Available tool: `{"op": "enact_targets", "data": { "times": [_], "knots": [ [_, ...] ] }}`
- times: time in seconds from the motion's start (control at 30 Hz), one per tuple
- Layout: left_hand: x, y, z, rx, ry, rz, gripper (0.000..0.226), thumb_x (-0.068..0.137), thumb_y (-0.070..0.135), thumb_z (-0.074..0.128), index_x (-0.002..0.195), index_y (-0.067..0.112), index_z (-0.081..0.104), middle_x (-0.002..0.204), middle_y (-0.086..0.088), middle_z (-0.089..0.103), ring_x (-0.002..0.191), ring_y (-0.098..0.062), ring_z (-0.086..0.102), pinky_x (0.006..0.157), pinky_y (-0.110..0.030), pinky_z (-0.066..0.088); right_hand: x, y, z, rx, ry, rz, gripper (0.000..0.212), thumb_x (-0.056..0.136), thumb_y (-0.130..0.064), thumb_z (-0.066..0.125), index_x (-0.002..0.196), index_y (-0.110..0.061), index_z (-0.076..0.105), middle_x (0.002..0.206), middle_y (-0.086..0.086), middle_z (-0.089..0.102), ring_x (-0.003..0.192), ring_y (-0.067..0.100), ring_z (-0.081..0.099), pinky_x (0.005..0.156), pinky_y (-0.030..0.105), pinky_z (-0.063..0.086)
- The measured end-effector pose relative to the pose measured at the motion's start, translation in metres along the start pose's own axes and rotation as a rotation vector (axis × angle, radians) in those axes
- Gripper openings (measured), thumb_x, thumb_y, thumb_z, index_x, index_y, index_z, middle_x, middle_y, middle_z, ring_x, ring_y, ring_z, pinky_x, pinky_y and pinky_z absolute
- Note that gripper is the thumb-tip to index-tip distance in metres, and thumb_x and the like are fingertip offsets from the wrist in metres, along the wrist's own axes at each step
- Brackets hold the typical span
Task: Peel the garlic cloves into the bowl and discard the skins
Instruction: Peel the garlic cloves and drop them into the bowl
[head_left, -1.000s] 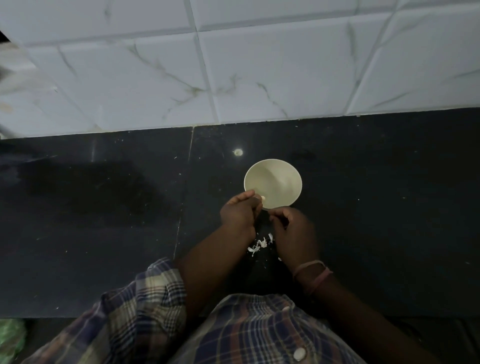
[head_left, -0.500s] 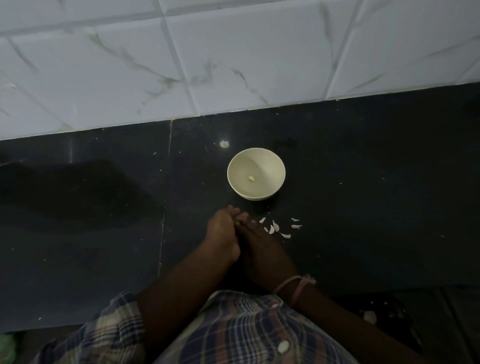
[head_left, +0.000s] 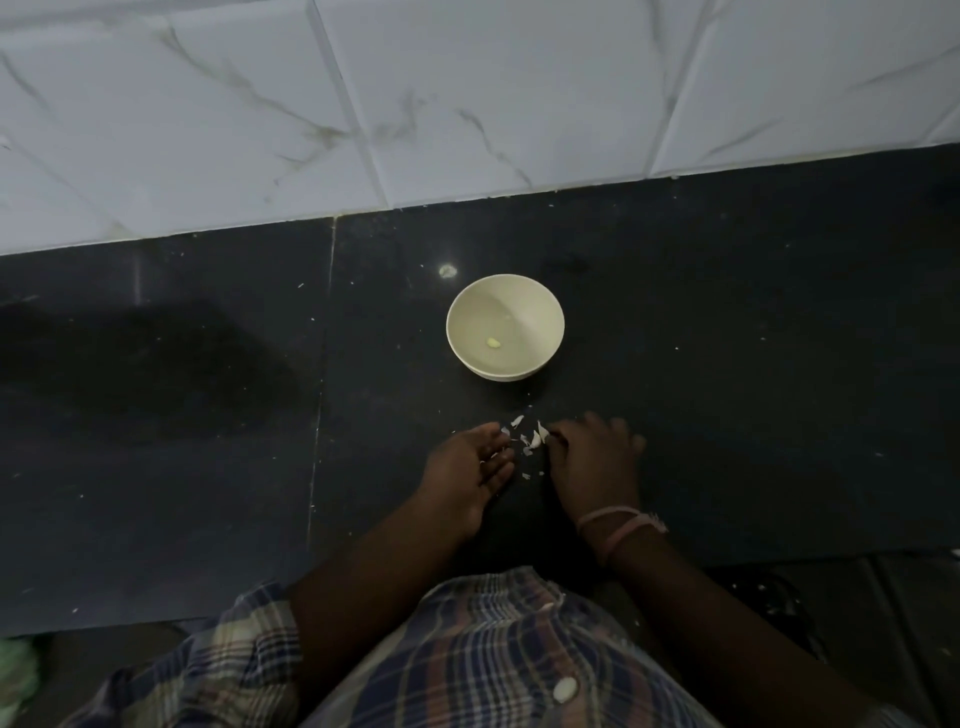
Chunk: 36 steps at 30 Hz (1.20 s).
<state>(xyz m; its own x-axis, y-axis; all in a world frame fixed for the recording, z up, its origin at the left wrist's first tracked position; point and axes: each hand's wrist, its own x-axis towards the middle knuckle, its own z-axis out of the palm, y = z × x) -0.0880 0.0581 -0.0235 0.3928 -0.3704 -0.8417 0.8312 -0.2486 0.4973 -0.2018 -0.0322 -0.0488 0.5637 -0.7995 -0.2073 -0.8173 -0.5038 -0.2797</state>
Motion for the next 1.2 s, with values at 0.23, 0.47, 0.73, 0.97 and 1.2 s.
{"op": "enact_targets", "data": {
  "times": [0.23, 0.47, 0.73, 0.97, 1.2],
  "knots": [
    [0.001, -0.010, 0.008, -0.047, 0.027, 0.096, 0.023, 0.103, 0.010, 0.046, 0.115, 0.009, 0.066, 0.107, -0.007, 0.071, 0.095, -0.019, 0.068, 0.075, -0.027, 0.054, 0.014, -0.002, -0.002, -0.057, -0.100, -0.146, 0.022, 0.099, -0.030, 0.048, 0.111, -0.027, 0.066, 0.119, 0.002, 0.061, 0.115, 0.030, 0.048, 0.092, 0.038, 0.034],
    [-0.002, -0.010, -0.002, -0.073, 0.056, 0.116, 0.020, 0.102, 0.010, 0.048, 0.113, 0.011, 0.065, 0.105, -0.007, 0.071, 0.095, -0.020, 0.068, 0.076, -0.028, 0.055, 0.018, -0.003, -0.006, 0.017, -0.148, -0.147, 0.021, 0.096, -0.020, 0.053, 0.114, -0.025, 0.061, 0.121, 0.004, 0.062, 0.116, 0.030, 0.051, 0.096, 0.038, 0.037],
    [-0.004, 0.010, -0.030, 0.044, -0.014, 0.154, 0.019, 0.098, 0.004, 0.057, 0.112, 0.010, 0.068, 0.104, -0.009, 0.073, 0.089, -0.018, 0.068, 0.076, -0.027, 0.057, 0.014, -0.013, -0.023, 0.654, 0.028, -0.048, 0.015, 0.087, -0.010, 0.067, 0.093, -0.021, 0.076, 0.097, 0.001, 0.070, 0.088, 0.013, 0.067, 0.085, 0.029, 0.052],
    [-0.015, 0.004, -0.030, 0.183, -0.175, 0.209, 0.016, 0.094, 0.004, 0.065, 0.106, 0.007, 0.075, 0.096, -0.010, 0.078, 0.083, -0.014, 0.073, 0.070, -0.023, 0.056, -0.016, -0.042, -0.013, 0.945, -0.078, -0.041, 0.031, 0.088, 0.002, 0.066, 0.111, -0.019, 0.069, 0.098, -0.005, 0.073, 0.091, 0.005, 0.069, 0.085, 0.026, 0.057],
    [-0.028, -0.002, -0.033, 0.175, -0.194, 0.333, 0.012, 0.091, 0.000, 0.067, 0.101, 0.003, 0.074, 0.094, -0.015, 0.078, 0.082, -0.018, 0.074, 0.071, -0.024, 0.057, -0.025, -0.039, -0.013, 0.992, 0.018, 0.107, 0.017, 0.083, -0.006, 0.074, 0.098, -0.014, 0.075, 0.090, -0.001, 0.075, 0.085, 0.012, 0.073, 0.083, 0.040, 0.061]
  ]
}}
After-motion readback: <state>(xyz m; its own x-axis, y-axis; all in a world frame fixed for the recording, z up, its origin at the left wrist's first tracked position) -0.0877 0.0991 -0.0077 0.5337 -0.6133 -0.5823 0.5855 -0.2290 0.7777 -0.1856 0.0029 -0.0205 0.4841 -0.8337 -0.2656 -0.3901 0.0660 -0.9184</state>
